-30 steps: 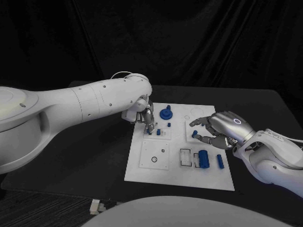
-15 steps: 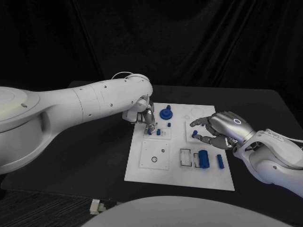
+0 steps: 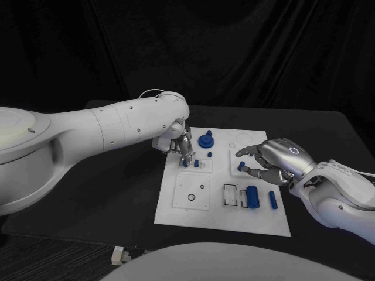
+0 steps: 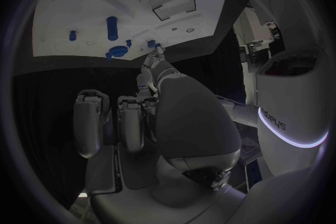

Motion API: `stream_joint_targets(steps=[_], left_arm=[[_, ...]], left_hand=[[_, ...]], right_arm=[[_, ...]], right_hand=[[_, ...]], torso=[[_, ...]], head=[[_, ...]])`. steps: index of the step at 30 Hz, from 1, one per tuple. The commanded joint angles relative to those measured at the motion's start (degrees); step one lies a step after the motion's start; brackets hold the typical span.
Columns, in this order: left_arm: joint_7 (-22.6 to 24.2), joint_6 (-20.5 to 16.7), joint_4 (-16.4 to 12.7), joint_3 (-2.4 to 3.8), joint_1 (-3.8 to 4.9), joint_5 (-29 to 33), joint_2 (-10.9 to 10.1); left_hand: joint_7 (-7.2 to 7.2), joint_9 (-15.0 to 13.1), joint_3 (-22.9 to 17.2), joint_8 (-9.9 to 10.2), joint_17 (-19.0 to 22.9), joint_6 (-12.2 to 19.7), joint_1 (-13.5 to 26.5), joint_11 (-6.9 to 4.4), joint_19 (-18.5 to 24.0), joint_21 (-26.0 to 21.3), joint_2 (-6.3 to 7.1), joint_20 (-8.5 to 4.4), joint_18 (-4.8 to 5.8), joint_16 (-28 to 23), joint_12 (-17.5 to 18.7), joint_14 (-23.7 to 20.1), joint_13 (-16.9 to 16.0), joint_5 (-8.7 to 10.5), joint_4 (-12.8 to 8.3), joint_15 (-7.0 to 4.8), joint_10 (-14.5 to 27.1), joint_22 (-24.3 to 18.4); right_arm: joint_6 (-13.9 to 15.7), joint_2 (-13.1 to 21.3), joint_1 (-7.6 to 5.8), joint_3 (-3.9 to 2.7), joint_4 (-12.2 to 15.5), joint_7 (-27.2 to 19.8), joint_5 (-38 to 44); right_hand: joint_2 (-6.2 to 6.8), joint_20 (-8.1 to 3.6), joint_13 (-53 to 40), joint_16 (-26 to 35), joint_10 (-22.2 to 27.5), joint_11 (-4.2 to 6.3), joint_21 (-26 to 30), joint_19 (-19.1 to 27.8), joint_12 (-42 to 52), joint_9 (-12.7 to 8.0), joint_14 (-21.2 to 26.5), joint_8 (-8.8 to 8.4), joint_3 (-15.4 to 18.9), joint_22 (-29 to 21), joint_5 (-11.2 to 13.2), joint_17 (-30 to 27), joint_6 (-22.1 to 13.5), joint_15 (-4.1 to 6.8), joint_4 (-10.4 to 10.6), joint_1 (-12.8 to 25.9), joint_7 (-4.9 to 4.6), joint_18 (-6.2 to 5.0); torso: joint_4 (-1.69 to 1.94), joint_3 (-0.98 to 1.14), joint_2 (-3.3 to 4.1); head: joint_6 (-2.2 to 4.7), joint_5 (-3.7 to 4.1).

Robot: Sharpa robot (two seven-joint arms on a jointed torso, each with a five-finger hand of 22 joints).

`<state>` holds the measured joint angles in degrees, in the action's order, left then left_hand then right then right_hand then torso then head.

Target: Assemble the parts on the task board

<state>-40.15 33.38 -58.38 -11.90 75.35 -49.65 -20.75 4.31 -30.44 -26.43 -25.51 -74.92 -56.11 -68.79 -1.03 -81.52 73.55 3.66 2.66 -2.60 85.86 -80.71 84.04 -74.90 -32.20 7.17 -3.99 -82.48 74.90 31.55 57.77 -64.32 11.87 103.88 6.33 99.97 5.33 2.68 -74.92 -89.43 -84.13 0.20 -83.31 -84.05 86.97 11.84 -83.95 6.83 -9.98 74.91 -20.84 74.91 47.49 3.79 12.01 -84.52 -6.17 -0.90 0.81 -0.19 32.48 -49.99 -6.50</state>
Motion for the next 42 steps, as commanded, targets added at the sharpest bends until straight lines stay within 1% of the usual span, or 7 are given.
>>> stream_joint_targets(steps=[1,10,15,17,20,24,42], left_arm=[[-1.9,0.2,0.0,-0.28,-0.73,0.2,0.2],[-2.0,-0.4,0.1,-0.28,-0.78,0.2,0.3],[-2.2,-0.4,0.1,-0.28,-0.82,0.2,0.4],[-2.4,-0.4,0.1,-0.28,-0.83,0.2,0.4],[-2.5,-0.4,0.1,-0.28,-0.85,0.2,0.4],[-2.7,-0.4,0.1,-0.28,-0.86,0.2,0.4],[-2.9,-0.1,0.2,-0.28,-0.91,0.2,0.5]], left_hand=[[-1.06,-0.1,-7.2,0.3,-8.3,-0.6,0.0,0.06,0.4,-0.2,-0.7,-0.13,-1.09,0.0,0.1,2.7,-4.2,0.33,-7.5,0.12,-0.3,10.2],[-0.97,-0.1,-7.3,0.6,-8.3,-0.5,0.2,0.09,0.4,-0.2,-0.9,-0.12,-1.1,0.0,0.1,2.7,-4.2,0.65,-7.6,0.14,-0.3,10.2],[-0.72,-0.6,-6.7,1.4,-7.9,0.1,1.0,0.24,0.6,-0.6,-1.73,0.0,-1.15,-0.2,0.4,2.5,-3.9,2.96,-7.8,0.27,-0.1,10.1],[-0.66,-1.0,-6.0,1.8,-7.7,0.4,1.5,0.25,0.7,-0.8,-2.01,0.09,-1.17,-0.4,0.7,2.4,-3.7,5.43,-7.7,0.32,0.2,10.0],[-0.63,-1.2,-5.3,2.1,-7.5,0.7,2.0,0.29,0.7,-0.9,-2.12,0.14,-1.19,-0.5,1.0,2.3,-3.5,6.85,-7.5,0.35,0.4,10.0],[-0.68,-1.9,-3.5,2.8,-7.2,1.1,3.0,0.29,0.9,-1.5,-2.44,0.21,-1.28,-0.7,1.1,2.1,-3.3,10.74,-6.7,0.4,0.6,9.9],[-0.84,-2.9,-1.0,3.3,-7.7,1.5,4.2,0.2,0.2,-0.5,-2.84,0.2,-1.05,-0.4,0.2,2.4,-4.4,12.22,-5.3,0.33,-0.1,10.2]], right_arm=[[-0.3,0.0,0.15,-0.03,0.0,1.2,0.2],[-0.3,0.0,0.19,-0.03,0.0,1.2,0.1],[-0.4,-0.1,0.25,-0.03,0.0,1.2,0.1],[-0.4,-0.1,0.3,-0.03,0.0,1.2,0.1],[-0.4,0.0,0.37,-0.03,0.0,1.2,0.1],[-0.4,0.0,0.49,-0.03,0.0,1.1,0.2],[-0.6,-0.1,0.69,-0.03,-0.2,1.1,0.0]], right_hand=[[0.05,0.25,-9.8,0.3,-2.6,-0.41,0.2,-2.3,-0.3,0.0,-5.6,-0.21,-0.4,12.7,-0.3,13.1,0.3,-0.35,0.0,-0.5,0.03,-0.92],[0.04,0.26,-9.7,0.3,-2.6,-0.42,0.2,-2.3,-0.4,-0.1,-5.6,-0.29,-0.5,12.7,-0.3,13.0,0.2,-0.37,0.0,-0.7,0.01,-0.92],[0.04,0.26,-9.7,0.3,-2.6,-0.42,0.2,-2.3,-0.4,-0.1,-5.6,-0.29,-0.5,12.7,-0.3,13.0,0.2,-0.37,0.0,-0.7,0.01,-0.92],[0.04,0.26,-9.7,0.3,-2.6,-0.42,0.2,-2.3,-0.4,-0.1,-5.6,-0.29,-0.5,12.7,-0.3,13.0,0.2,-0.37,0.0,-0.7,0.01,-0.92],[0.04,0.26,-9.7,0.3,-2.6,-0.42,0.2,-2.3,-0.4,-0.1,-5.6,-0.29,-0.5,12.7,-0.3,13.0,0.2,-0.37,0.0,-0.7,0.01,-0.92],[0.0,0.26,-9.6,0.3,-2.6,-0.43,0.3,-2.2,-0.4,-0.2,-5.6,-0.32,-0.5,12.6,-0.3,13.0,0.2,-0.37,0.0,-0.7,0.0,-0.95],[-0.08,0.27,-9.6,0.4,-2.6,-0.45,0.3,-2.2,-0.4,-0.2,-5.6,-0.34,-0.6,12.6,-0.4,13.0,0.2,-0.38,0.1,-0.7,-0.02,-0.95]], torso=[[0.03,0.0,0.01],[0.0,-0.01,0.01],[0.0,-0.01,0.02],[0.0,0.0,0.02],[0.01,0.0,0.02],[0.01,0.0,0.01],[0.02,0.0,0.02]], head=[[-0.01,0.05],[-0.01,0.0],[-0.01,0.1],[-0.01,0.13],[-0.01,0.13],[-0.01,0.13],[-0.01,0.07]])
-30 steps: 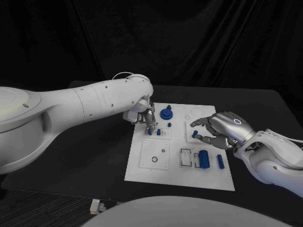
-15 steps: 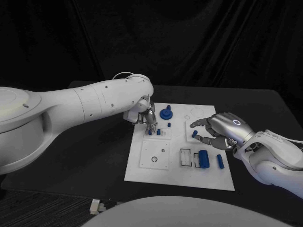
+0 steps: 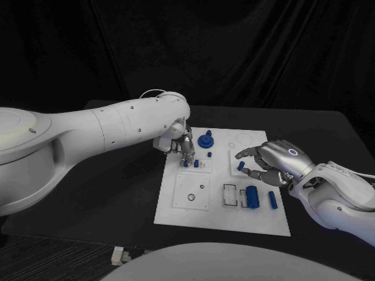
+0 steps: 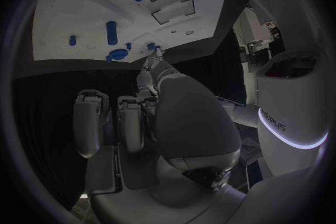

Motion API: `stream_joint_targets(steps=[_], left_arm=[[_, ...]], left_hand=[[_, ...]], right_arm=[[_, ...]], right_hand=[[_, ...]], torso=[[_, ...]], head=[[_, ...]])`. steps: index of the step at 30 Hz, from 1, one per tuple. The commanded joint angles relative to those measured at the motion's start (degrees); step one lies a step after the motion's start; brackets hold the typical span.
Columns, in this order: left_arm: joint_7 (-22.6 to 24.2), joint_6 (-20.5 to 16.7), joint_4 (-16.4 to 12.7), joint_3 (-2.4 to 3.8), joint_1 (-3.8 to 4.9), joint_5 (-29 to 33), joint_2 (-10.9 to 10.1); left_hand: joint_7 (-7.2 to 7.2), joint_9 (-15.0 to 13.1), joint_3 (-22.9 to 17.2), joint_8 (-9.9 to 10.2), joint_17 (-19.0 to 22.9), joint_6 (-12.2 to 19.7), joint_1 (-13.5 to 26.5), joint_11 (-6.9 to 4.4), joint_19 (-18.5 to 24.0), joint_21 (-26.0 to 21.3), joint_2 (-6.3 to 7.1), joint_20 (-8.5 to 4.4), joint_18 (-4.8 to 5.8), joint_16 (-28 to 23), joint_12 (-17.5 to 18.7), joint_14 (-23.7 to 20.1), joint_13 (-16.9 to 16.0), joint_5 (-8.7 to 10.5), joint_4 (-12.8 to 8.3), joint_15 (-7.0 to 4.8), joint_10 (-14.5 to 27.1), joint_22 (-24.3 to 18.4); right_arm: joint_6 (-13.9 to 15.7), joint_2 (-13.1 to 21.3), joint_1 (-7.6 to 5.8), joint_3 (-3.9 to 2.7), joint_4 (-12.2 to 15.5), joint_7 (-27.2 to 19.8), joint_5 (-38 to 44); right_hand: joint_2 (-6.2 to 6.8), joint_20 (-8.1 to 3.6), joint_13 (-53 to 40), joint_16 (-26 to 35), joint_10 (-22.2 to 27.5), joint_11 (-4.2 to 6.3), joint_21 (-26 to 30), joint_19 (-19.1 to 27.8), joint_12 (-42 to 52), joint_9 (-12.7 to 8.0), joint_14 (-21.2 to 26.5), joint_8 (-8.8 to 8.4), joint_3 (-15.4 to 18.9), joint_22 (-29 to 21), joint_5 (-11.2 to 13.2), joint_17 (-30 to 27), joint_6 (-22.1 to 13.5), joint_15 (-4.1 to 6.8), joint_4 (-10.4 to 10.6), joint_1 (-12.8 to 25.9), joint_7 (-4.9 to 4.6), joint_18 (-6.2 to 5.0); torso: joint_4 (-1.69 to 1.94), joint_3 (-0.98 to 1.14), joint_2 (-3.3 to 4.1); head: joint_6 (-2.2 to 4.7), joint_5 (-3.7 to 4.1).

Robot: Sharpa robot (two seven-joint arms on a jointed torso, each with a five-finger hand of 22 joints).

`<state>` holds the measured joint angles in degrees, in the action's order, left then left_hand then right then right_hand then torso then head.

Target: Assemble the parts on the task board

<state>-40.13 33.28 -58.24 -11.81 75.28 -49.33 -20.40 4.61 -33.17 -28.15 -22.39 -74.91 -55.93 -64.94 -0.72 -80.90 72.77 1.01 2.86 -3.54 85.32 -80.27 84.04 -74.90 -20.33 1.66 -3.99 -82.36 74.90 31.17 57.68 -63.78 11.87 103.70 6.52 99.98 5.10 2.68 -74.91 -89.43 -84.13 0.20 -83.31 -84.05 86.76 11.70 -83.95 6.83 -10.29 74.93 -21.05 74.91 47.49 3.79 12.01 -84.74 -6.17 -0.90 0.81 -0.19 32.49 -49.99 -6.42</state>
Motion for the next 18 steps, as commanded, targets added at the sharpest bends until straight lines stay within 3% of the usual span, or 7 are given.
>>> stream_joint_targets(steps=[1,5,12,14,18], left_arm=[[-3.0,0.1,0.1,-0.37,-0.85,-0.1,0.1],[-3.0,0.1,0.2,-0.37,-0.87,-0.1,0.1],[-3.0,0.3,0.4,-0.37,-0.92,-0.1,0.2],[-3.0,0.3,0.5,-0.37,-0.93,-0.1,0.2],[-3.0,0.5,0.6,-0.37,-0.96,-0.1,0.2]], left_hand=[[-1.17,-0.2,0.8,0.1,-7.6,1.3,0.4,-0.12,-0.5,0.4,-0.24,-0.01,-0.09,0.1,-0.3,2.4,-4.4,0.36,0.2,0.31,-0.3,10.3],[-1.21,-0.5,1.3,0.2,-7.5,1.4,0.7,-0.17,-0.6,0.5,-0.35,-0.07,-0.08,0.0,-0.4,2.4,-4.4,0.72,0.6,0.24,-0.4,10.3],[-1.24,-1.2,2.9,0.6,-7.3,1.7,1.7,-0.2,-0.8,0.4,-0.64,-0.15,-0.07,-0.1,-0.3,2.4,-4.4,3.63,2.0,0.2,-0.3,10.3],[-1.17,-1.5,3.7,1.0,-7.3,1.9,2.3,-0.14,-0.8,0.2,-0.72,-0.13,-0.08,-0.2,-0.3,2.4,-4.4,5.39,2.8,0.24,-0.3,10.3],[-1.13,-1.7,4.4,1.3,-7.2,2.0,2.7,-0.09,-0.7,0.1,-0.77,-0.1,-0.1,-0.2,-0.3,2.4,-4.4,6.58,3.4,0.27,-0.3,10.2]], right_arm=[[-0.3,0.0,0.15,-0.03,0.0,0.9,0.0],[-0.4,-0.1,0.16,-0.03,-0.1,0.9,-0.1],[-0.5,-0.1,0.18,-0.03,-0.1,1.0,-0.2],[-0.5,-0.2,0.19,-0.03,-0.1,1.0,-0.2],[-0.6,-0.2,0.19,-0.03,-0.1,1.0,-0.2]], right_hand=[[0.15,0.27,-9.6,0.4,-2.6,-0.45,0.3,-2.2,-0.2,-0.1,-5.6,-0.35,-0.3,12.6,-0.2,13.0,0.2,-0.38,0.0,-0.5,-0.02,-0.95],[0.08,0.28,-9.6,0.4,-2.5,-0.46,0.4,-2.2,-0.3,-0.1,-5.6,-0.36,-0.4,12.6,-0.3,12.9,0.2,-0.39,0.1,-0.5,-0.04,-0.97],[0.08,0.28,-9.6,0.4,-2.5,-0.46,0.4,-2.2,-0.3,-0.1,-5.6,-0.36,-0.4,12.6,-0.3,12.9,0.2,-0.39,0.1,-0.5,-0.04,-0.97],[0.08,0.28,-9.6,0.4,-2.5,-0.46,0.4,-2.2,-0.3,-0.1,-5.6,-0.36,-0.4,12.6,-0.3,12.9,0.2,-0.39,0.1,-0.5,-0.04,-0.97],[0.08,0.28,-9.6,0.4,-2.5,-0.46,0.4,-2.2,-0.3,-0.1,-5.6,-0.36,-0.4,12.6,-0.3,12.9,0.2,-0.39,0.1,-0.5,-0.04,-0.97]], torso=[[0.02,0.01,0.0],[0.01,0.0,-0.02],[0.0,0.0,0.0],[0.0,-0.01,-0.01],[0.01,-0.01,0.0]], head=[[-0.01,-0.01],[-0.01,-0.01],[-0.01,-0.1],[-0.01,-0.11],[-0.01,-0.01]])
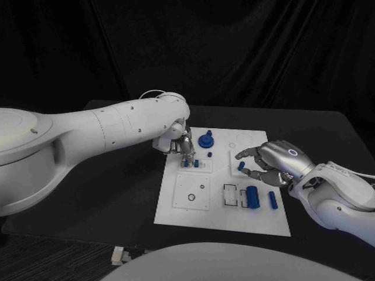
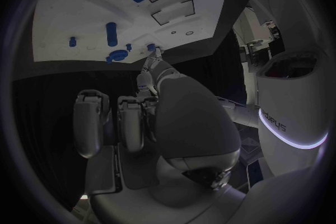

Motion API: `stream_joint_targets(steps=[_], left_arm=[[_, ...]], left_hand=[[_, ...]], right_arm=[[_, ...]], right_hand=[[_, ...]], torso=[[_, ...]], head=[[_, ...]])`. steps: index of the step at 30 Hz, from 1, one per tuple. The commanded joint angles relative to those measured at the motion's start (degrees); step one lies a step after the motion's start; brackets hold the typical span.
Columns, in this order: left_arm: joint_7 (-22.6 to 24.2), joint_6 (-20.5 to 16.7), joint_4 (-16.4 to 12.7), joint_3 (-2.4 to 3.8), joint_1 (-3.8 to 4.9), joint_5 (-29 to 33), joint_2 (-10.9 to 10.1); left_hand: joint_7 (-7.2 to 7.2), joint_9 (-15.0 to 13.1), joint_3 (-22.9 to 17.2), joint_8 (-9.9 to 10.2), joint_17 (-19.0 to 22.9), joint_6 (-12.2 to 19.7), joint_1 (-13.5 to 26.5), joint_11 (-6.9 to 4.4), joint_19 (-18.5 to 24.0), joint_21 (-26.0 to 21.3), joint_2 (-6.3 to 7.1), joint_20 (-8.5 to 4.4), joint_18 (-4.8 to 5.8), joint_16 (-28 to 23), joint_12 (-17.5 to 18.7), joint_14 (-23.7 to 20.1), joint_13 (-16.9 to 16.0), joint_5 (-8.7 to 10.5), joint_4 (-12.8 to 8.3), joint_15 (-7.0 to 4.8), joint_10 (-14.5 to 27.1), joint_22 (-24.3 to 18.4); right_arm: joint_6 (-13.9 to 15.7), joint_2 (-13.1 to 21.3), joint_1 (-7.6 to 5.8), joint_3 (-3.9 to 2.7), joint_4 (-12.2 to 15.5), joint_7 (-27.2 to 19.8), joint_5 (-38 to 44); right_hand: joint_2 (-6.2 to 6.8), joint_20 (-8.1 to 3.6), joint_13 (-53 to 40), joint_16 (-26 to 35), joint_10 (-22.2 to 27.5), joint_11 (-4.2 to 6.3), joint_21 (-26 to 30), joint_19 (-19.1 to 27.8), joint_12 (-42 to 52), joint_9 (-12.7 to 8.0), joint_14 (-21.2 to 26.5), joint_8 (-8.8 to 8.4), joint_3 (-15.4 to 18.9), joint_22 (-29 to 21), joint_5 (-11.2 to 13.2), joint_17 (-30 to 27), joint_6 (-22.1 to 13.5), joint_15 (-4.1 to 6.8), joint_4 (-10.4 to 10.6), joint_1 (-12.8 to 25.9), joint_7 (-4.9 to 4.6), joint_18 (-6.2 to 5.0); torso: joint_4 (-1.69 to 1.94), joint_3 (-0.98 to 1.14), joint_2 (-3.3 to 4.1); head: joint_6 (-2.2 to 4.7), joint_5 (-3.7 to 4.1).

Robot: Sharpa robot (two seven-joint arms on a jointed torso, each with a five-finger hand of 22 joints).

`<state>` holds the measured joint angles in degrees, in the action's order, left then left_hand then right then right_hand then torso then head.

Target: Assemble the parts on the task board

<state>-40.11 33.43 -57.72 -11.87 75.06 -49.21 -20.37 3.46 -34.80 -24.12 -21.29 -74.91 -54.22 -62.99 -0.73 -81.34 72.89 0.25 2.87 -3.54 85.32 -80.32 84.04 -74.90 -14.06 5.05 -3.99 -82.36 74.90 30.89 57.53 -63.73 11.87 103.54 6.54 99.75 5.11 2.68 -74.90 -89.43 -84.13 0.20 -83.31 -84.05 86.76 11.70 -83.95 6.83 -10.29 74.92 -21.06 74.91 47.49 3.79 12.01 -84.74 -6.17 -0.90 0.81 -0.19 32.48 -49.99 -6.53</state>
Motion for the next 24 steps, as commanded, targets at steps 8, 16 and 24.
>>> stream_joint_targets(steps=[8,16,24], left_arm=[[-3.1,0.4,0.3,-0.31,-0.77,-0.2,0.1],[-3.1,0.3,0.5,-0.31,-0.79,-0.2,0.1],[-3.1,0.1,0.5,-0.31,-0.8,-0.2,0.0]], left_hand=[[0.11,-0.2,1.0,0.5,-7.2,0.5,1.1,-0.01,-0.4,0.0,-0.15,-0.09,-0.09,-0.2,-0.4,2.4,-4.6,1.37,0.5,0.32,-0.4,10.3],[-0.41,-2.3,1.8,-0.9,-7.2,-0.4,0.6,-0.37,-0.5,0.0,-0.27,-0.22,-0.09,-0.2,-0.6,2.4,-4.8,1.6,0.3,0.09,-0.6,10.3],[-0.43,-4.1,2.7,-1.4,-7.1,0.2,1.0,-0.42,-0.6,0.0,-0.36,-0.34,-0.08,-0.3,-0.6,2.4,-4.8,2.07,1.0,0.0,-0.6,10.3]], right_arm=[[-0.5,0.1,0.15,-0.03,0.0,1.0,0.0],[-0.5,0.0,0.16,-0.03,0.0,1.0,0.0],[-0.6,-0.1,0.19,-0.03,0.0,1.0,0.0]], right_hand=[[0.07,0.28,-9.6,0.4,-2.5,-0.47,0.4,-2.2,-0.3,-0.1,-5.6,-0.38,-0.4,12.6,-0.3,12.9,0.2,-0.4,0.1,-0.5,-0.05,-0.98],[0.07,0.28,-9.6,0.4,-2.5,-0.47,0.4,-2.2,-0.3,-0.1,-5.6,-0.38,-0.4,12.6,-0.3,12.9,0.2,-0.4,0.1,-0.5,-0.05,-0.98],[0.08,0.29,-9.6,0.4,-2.5,-0.48,0.4,-2.2,-0.3,-0.2,-5.6,-0.43,-0.5,12.6,-0.4,12.9,0.1,-0.41,0.1,-0.5,-0.06,-0.98]], torso=[[0.01,0.0,0.0],[-0.03,-0.02,0.0],[0.02,-0.01,0.0]], head=[[-0.01,0.07],[-0.01,0.0],[-0.01,-0.05]])
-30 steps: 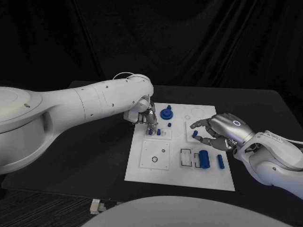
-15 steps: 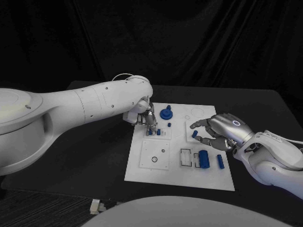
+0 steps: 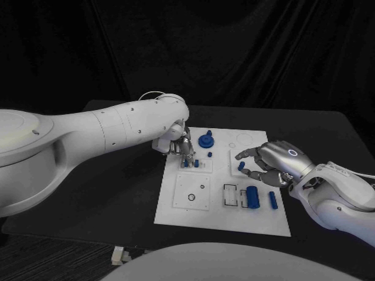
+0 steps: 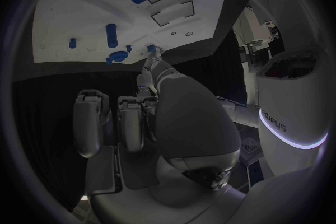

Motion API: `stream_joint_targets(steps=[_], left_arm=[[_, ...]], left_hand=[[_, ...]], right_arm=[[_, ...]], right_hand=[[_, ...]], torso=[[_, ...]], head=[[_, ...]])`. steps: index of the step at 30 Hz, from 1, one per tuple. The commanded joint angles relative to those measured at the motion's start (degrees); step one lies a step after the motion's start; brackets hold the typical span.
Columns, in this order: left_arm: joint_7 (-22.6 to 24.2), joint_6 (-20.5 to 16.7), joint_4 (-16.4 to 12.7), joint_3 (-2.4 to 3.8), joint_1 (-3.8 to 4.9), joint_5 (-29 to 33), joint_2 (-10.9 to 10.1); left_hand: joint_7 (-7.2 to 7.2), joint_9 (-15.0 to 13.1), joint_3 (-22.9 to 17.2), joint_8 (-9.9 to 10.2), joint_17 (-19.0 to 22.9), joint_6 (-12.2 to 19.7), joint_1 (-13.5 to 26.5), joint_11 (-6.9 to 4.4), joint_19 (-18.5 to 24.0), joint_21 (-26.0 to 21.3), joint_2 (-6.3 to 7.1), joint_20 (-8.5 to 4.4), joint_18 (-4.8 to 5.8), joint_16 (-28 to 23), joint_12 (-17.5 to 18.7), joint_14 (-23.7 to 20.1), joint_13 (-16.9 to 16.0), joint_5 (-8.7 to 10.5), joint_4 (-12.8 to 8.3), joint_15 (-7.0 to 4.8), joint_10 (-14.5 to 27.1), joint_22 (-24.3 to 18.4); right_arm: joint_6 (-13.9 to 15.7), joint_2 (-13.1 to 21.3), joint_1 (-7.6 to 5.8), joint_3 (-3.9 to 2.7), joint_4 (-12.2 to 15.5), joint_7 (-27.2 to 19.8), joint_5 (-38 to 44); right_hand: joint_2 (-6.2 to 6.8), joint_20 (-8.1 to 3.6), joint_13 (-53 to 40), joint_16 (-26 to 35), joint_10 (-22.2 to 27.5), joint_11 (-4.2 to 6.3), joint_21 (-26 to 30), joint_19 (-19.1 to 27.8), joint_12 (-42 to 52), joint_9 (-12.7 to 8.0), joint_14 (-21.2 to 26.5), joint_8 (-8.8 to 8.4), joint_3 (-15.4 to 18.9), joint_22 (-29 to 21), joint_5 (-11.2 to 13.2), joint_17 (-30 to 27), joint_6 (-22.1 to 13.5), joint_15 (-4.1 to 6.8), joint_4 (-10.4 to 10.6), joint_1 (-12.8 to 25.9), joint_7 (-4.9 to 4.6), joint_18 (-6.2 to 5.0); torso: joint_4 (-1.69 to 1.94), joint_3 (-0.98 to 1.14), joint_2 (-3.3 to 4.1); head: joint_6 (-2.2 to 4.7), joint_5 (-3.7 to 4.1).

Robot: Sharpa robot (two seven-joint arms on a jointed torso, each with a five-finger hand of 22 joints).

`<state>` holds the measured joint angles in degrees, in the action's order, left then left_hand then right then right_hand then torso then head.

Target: Assemble the parts on the task board

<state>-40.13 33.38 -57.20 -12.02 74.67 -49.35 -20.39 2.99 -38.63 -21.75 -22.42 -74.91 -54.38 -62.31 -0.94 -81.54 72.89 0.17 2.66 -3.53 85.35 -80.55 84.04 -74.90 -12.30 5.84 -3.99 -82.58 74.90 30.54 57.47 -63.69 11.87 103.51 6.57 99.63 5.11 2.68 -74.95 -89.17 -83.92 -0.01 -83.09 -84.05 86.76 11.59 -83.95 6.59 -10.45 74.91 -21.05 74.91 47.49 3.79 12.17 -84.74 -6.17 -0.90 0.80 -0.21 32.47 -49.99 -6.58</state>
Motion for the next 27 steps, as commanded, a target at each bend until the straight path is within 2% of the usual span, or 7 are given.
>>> stream_joint_targets(steps=[1,9,27], left_arm=[[-3.1,0.2,0.0,-0.16,-0.41,-0.1,0.0],[-3.2,0.0,0.0,-0.16,-0.42,-0.1,-0.1],[-3.2,-0.7,0.1,-0.16,-0.42,-0.1,-0.3]], left_hand=[[0.01,-0.3,0.4,-0.3,-7.1,0.4,0.3,-0.22,-0.4,0.0,-0.3,-0.13,-0.08,-0.3,-0.4,2.5,-4.8,0.34,0.2,-0.01,-0.4,10.3],[-0.55,-3.2,0.8,-1.9,-7.4,0.0,-0.4,-0.68,-0.8,0.5,-0.53,-0.42,0.01,-0.1,-0.7,2.7,-5.2,-0.14,0.2,-0.37,-0.7,10.4],[-0.69,-4.2,1.0,-2.2,-7.4,0.1,-0.5,-0.84,-0.9,0.6,-0.46,-0.58,0.04,-0.1,-0.7,2.7,-5.2,-0.28,0.2,-0.54,-0.8,10.5]], right_arm=[[-0.3,0.0,0.16,-0.03,0.0,0.9,0.1],[-0.5,-0.1,0.22,-0.03,0.0,1.0,0.1],[-0.8,-0.1,0.4,-0.03,-0.1,1.2,0.0]], right_hand=[[0.07,0.29,-9.5,0.1,-2.7,-0.27,0.2,-2.2,-0.3,-0.1,-5.6,-0.18,-0.3,12.6,-0.4,12.9,0.1,-0.41,0.0,-0.5,-0.06,-0.98],[0.1,0.3,-9.5,0.1,-2.7,-0.27,0.2,-2.2,-0.3,-0.1,-5.6,-0.2,-0.3,12.6,-0.4,12.9,0.1,-0.41,0.0,-0.5,-0.06,-0.98],[0.13,0.3,-9.3,0.2,-2.6,-0.26,0.3,-2.1,-0.4,-0.1,-5.5,-0.27,-0.4,12.6,-0.4,12.8,0.0,-0.41,0.0,-0.5,-0.04,-1.0]], torso=[[0.04,0.02,0.01],[0.03,0.01,0.05],[0.02,0.01,0.02]], head=[[-0.01,0.0],[-0.01,-0.03],[-0.01,-0.04]])
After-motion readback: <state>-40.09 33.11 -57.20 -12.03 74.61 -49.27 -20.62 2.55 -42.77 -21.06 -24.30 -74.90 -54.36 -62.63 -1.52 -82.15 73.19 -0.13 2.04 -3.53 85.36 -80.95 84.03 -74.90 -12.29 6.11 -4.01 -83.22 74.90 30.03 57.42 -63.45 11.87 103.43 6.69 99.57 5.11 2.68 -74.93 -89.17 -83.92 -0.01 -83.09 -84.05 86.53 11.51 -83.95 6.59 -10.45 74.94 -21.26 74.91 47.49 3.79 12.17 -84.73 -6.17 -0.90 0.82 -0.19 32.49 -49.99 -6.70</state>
